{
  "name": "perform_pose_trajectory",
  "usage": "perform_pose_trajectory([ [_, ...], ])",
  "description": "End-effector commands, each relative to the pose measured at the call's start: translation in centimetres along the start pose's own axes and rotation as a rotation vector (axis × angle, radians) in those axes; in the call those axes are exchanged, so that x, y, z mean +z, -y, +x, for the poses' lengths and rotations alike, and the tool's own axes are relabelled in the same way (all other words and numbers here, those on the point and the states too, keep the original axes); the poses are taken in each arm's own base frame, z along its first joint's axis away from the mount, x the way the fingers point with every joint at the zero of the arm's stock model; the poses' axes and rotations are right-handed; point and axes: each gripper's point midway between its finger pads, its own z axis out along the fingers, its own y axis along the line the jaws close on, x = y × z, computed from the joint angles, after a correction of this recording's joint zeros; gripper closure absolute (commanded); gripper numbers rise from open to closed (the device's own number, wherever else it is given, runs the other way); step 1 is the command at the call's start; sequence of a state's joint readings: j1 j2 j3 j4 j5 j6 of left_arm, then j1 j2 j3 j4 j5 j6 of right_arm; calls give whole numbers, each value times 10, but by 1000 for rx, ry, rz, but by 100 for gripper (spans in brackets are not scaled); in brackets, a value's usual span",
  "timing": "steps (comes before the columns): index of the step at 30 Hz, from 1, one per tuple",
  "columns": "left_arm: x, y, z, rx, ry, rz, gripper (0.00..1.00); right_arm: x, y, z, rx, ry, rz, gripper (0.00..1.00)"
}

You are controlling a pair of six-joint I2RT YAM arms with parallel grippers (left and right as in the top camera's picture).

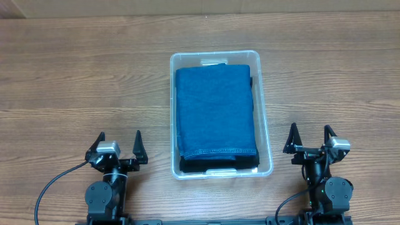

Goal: Pack container

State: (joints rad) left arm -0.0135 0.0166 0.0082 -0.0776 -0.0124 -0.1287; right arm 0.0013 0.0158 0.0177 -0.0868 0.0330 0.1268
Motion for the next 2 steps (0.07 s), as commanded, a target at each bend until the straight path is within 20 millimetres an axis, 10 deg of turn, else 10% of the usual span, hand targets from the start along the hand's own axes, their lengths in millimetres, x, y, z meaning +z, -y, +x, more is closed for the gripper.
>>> perform_pose_trajectory([
  [1, -1, 0, -2, -6, 13, -3, 0, 0, 2, 1, 0, 7, 7, 0],
  [2, -1, 0, -2, -6, 13, -3, 0, 0, 2, 1, 0, 7, 7, 0],
])
